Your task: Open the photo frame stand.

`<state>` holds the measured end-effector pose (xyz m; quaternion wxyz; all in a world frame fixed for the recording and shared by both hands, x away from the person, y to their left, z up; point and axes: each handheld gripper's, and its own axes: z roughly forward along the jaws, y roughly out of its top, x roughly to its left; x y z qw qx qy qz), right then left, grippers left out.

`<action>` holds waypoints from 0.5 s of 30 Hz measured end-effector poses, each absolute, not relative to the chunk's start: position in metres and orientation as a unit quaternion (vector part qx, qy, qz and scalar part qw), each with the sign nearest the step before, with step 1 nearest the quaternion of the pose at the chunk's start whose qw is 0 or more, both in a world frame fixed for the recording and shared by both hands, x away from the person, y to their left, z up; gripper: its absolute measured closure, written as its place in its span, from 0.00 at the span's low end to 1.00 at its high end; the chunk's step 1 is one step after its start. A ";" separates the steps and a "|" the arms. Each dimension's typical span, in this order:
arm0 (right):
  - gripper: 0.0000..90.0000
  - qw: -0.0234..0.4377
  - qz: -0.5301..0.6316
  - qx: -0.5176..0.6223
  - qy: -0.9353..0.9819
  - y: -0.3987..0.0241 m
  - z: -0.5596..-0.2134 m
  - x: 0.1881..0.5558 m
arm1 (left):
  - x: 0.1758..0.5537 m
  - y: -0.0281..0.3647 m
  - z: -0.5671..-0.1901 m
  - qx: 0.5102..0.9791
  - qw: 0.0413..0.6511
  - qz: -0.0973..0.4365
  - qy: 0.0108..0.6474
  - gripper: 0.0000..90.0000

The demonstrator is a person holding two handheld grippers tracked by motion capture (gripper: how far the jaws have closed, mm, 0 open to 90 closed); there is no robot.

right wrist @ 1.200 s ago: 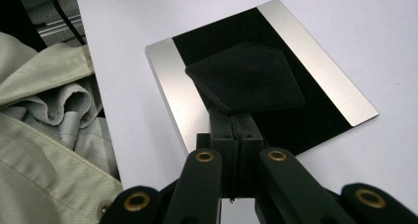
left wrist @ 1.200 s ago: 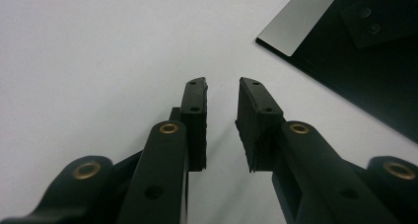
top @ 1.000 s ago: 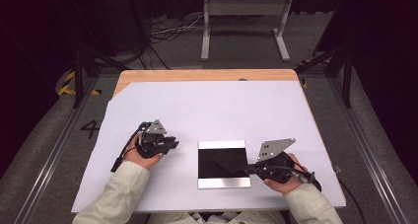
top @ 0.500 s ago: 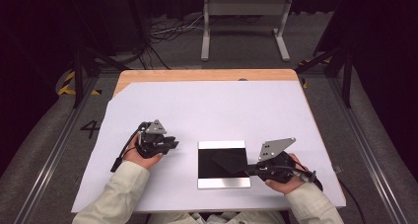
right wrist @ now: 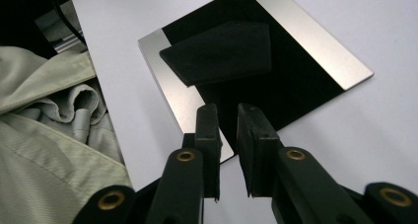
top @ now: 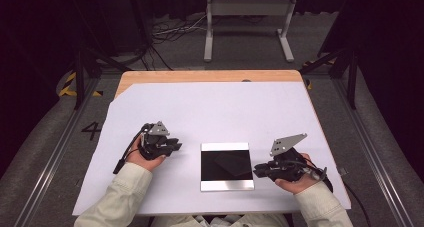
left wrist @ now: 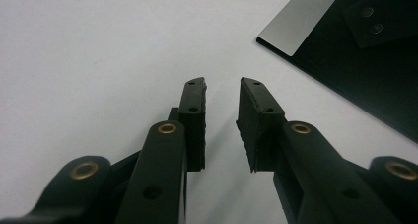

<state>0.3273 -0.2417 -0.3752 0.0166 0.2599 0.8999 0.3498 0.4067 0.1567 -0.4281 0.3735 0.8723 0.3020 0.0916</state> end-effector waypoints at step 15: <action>0.71 0.076 0.342 0.311 0.883 -0.249 -0.371 0.332 | 0.407 0.157 -0.428 0.873 0.372 0.091 0.301 0.81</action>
